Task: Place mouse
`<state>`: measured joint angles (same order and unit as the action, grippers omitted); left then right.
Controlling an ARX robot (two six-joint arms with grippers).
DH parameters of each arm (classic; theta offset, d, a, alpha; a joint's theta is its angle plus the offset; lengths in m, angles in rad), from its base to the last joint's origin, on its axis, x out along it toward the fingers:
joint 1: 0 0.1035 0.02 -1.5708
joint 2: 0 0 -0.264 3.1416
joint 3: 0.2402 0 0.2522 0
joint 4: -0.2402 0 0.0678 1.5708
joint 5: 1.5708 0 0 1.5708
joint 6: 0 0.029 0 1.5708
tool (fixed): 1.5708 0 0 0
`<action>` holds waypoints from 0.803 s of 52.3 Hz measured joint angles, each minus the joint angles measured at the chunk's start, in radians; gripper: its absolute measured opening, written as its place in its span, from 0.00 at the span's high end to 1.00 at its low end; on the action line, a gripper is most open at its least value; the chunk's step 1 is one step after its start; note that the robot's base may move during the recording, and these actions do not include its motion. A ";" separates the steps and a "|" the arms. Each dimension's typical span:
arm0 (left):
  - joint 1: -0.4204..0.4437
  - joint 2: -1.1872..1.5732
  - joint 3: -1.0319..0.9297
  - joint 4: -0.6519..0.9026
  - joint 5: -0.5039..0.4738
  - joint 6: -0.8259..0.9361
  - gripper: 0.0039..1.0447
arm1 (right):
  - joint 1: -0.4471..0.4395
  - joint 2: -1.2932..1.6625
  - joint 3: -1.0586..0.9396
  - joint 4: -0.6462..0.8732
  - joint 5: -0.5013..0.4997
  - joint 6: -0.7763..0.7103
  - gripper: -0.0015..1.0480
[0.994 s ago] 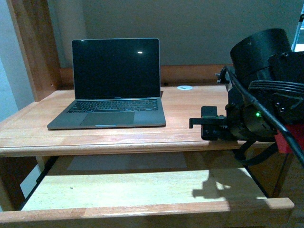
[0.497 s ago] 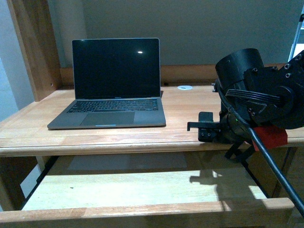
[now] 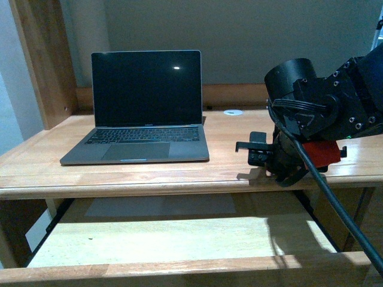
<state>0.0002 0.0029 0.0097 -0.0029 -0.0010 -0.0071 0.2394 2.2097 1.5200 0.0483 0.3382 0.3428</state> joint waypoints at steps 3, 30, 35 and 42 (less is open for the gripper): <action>0.000 0.000 0.000 0.000 0.000 0.000 0.06 | -0.006 0.000 0.000 0.003 -0.007 0.011 0.40; 0.000 0.000 0.000 0.000 0.000 0.000 0.06 | -0.035 0.038 0.044 0.040 -0.133 -0.023 0.40; 0.000 0.000 0.000 0.000 0.000 0.000 0.06 | -0.031 0.039 0.046 0.040 -0.125 -0.027 0.39; 0.000 0.000 0.000 0.000 0.000 0.000 0.06 | -0.029 0.036 0.031 0.078 -0.117 -0.025 0.18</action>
<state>0.0002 0.0029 0.0097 -0.0029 -0.0010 -0.0071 0.2100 2.2456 1.5505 0.1261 0.2211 0.3176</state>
